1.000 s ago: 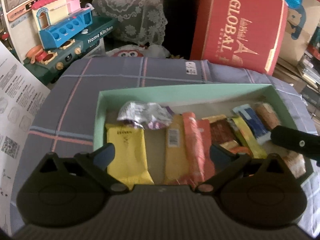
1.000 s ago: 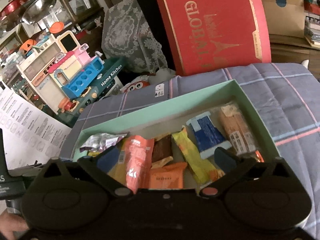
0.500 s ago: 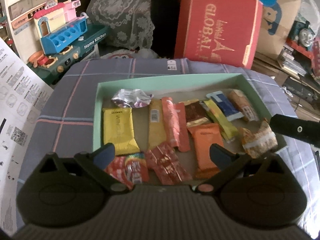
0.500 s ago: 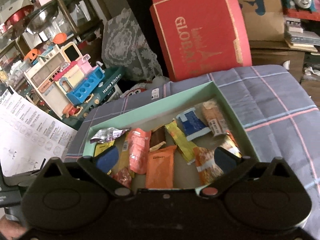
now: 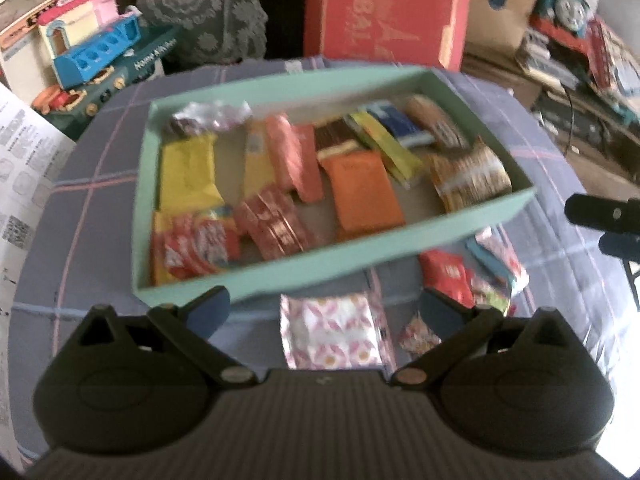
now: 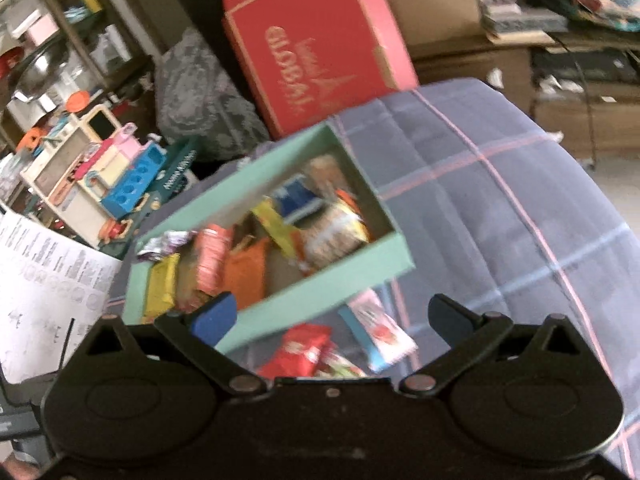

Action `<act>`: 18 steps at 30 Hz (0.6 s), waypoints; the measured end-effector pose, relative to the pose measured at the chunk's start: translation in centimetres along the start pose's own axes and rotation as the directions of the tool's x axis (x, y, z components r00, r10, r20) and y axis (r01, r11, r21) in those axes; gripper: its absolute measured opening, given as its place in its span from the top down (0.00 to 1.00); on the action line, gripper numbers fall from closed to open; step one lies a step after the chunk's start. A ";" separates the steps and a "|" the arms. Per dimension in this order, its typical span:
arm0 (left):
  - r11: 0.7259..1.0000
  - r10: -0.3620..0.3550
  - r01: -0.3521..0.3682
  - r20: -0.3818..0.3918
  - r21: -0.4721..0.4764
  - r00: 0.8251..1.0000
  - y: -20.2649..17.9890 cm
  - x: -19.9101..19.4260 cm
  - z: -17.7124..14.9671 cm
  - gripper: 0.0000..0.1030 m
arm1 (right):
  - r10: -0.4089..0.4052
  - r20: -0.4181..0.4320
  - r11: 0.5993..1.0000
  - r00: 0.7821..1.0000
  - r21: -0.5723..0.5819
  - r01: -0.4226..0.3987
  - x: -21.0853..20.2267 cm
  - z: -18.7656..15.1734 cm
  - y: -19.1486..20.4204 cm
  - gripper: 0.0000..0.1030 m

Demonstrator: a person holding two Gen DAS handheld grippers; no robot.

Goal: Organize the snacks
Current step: 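Grasp the pink patterned pack with the left tool while the right tool grasps the white grapefruit candy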

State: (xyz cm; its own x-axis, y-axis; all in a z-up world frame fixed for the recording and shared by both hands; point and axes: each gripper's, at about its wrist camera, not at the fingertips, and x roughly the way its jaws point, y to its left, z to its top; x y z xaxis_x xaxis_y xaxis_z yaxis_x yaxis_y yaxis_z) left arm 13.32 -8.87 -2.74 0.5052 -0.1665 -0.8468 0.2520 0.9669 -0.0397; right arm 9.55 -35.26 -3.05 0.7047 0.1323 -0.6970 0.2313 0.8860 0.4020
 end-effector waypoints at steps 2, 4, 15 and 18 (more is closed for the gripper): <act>1.000 0.017 -0.017 -0.017 0.013 1.000 -0.2 0.7 -0.9 0.00 | -0.010 -0.009 1.000 1.000 0.015 0.010 0.0 -0.6 -1.0 0.00; 0.999 0.032 -0.031 -0.045 0.004 0.998 0.1 1.6 -1.6 0.00 | -0.020 -0.020 0.999 1.000 0.026 0.021 0.1 -1.3 -1.9 0.00; 0.996 0.063 -0.070 -0.118 -0.050 0.991 1.0 4.9 -2.8 0.00 | -0.049 -0.113 0.997 0.992 0.048 0.055 3.5 -4.7 -3.4 0.00; 0.995 0.084 -0.089 -0.122 -0.041 0.989 0.4 6.1 -2.8 0.00 | -0.056 -0.115 0.998 0.992 0.032 0.060 4.1 -4.3 -3.0 0.00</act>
State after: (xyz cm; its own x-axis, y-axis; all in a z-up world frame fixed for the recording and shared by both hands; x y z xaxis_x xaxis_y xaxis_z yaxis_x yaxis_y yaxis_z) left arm 14.19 -8.95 -9.38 0.4200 -0.0603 -0.9055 0.1719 0.9850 0.0142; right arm 8.83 -35.46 -9.68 0.6091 0.1323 -0.7820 0.2946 0.8777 0.3779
